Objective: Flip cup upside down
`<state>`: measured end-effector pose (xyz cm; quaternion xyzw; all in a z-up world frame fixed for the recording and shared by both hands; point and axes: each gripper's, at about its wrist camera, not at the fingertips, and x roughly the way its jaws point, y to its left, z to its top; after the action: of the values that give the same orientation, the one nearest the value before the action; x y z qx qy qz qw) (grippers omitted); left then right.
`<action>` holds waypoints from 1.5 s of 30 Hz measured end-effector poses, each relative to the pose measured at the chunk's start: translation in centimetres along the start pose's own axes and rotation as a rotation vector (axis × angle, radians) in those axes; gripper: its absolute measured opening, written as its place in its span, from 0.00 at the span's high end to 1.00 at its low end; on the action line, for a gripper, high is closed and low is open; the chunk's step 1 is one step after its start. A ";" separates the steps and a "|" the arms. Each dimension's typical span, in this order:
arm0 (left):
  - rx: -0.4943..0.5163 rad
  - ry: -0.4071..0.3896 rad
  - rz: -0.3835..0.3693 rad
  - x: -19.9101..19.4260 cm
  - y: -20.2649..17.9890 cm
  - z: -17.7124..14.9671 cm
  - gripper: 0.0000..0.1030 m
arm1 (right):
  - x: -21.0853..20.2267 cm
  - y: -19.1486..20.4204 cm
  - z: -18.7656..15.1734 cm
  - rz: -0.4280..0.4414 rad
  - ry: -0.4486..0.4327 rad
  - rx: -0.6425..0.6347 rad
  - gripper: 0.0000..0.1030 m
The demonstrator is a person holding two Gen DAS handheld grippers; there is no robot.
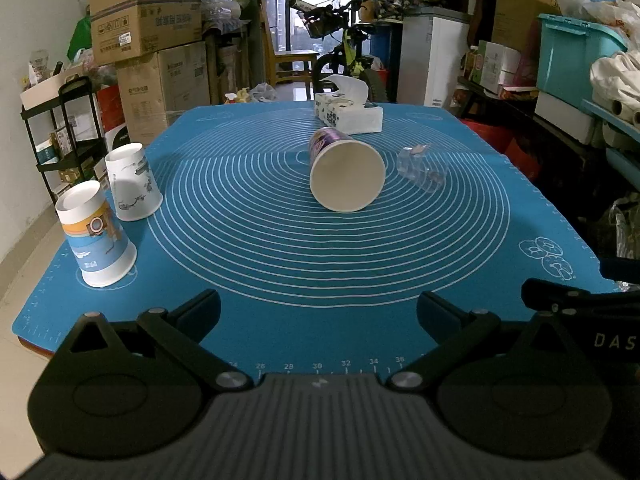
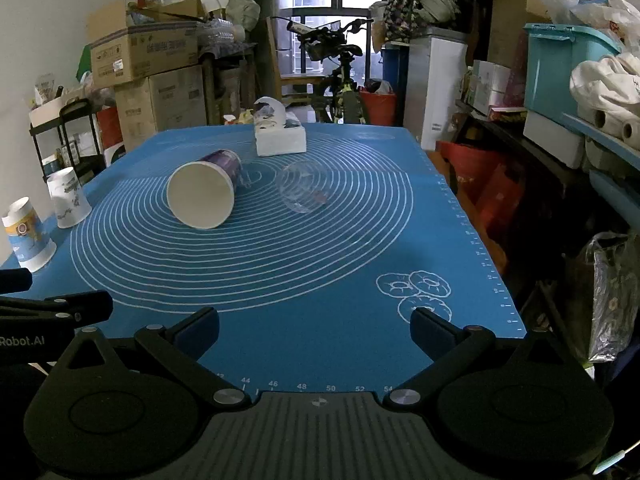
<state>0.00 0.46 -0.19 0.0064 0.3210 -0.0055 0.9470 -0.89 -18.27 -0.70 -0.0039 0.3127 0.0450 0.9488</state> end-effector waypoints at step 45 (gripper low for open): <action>0.002 -0.003 0.004 -0.2 -0.1 0.3 0.00 | -0.1 0.1 -0.1 -0.004 -0.001 -0.006 0.02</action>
<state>0.00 0.33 0.22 0.0079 0.3194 -0.0038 0.9476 -1.00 -18.20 -0.71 -0.0074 0.3121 0.0441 0.9490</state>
